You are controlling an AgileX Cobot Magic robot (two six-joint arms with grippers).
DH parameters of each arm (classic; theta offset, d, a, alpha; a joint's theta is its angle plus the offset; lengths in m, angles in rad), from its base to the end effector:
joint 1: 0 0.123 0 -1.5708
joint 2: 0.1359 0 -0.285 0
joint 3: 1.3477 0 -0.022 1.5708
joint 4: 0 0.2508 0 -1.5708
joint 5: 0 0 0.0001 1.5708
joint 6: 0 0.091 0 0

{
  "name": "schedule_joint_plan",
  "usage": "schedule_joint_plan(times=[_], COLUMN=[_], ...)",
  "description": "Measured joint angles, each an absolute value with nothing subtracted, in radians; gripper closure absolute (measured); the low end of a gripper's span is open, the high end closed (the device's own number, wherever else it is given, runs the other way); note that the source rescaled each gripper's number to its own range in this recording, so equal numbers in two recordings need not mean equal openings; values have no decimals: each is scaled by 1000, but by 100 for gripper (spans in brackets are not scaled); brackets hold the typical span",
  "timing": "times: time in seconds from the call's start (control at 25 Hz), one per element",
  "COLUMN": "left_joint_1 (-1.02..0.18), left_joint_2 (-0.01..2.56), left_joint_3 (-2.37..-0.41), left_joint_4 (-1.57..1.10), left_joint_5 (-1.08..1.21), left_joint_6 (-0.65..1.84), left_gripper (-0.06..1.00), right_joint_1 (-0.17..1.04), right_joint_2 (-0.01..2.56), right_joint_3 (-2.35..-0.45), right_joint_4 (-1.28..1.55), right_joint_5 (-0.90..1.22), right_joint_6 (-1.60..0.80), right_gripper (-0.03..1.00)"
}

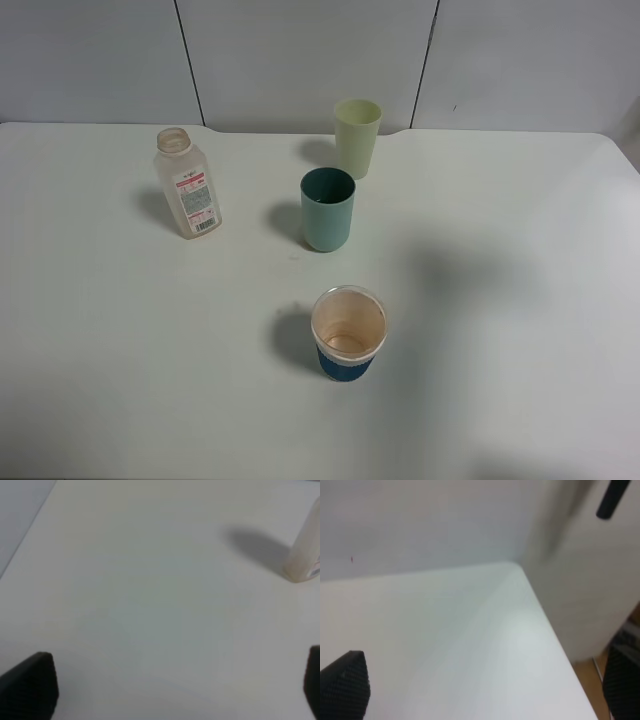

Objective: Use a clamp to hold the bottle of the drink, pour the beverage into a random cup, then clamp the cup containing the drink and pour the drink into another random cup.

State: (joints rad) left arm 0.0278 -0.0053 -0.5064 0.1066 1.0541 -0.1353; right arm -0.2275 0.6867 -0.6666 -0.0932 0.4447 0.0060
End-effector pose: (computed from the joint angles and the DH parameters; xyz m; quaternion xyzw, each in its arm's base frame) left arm -0.0066 0.0082 0.2799 -0.0712 0.8442 0.0248 0.5307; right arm 0.1350 -0.0350 0.3372 0.0729 0.8235 -0.1020 0.5533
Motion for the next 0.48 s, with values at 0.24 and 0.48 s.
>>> schedule_joint_plan(times=[0.24, 0.48], left_joint_1=[28, 28], left_joint_2=[-5, -5], left_joint_3=[-506, -506], left_joint_4=[107, 107], left_joint_5=[1054, 1054], left_joint_6=[-135, -135], left_gripper=[-6, -6], right_joint_1=[-227, -227], right_joint_2=[422, 256], right_joint_3=[-664, -664], right_joint_4=[-81, -76], right_joint_5=[708, 809], right_joint_6=[-7, -20], right_gripper=[1, 1])
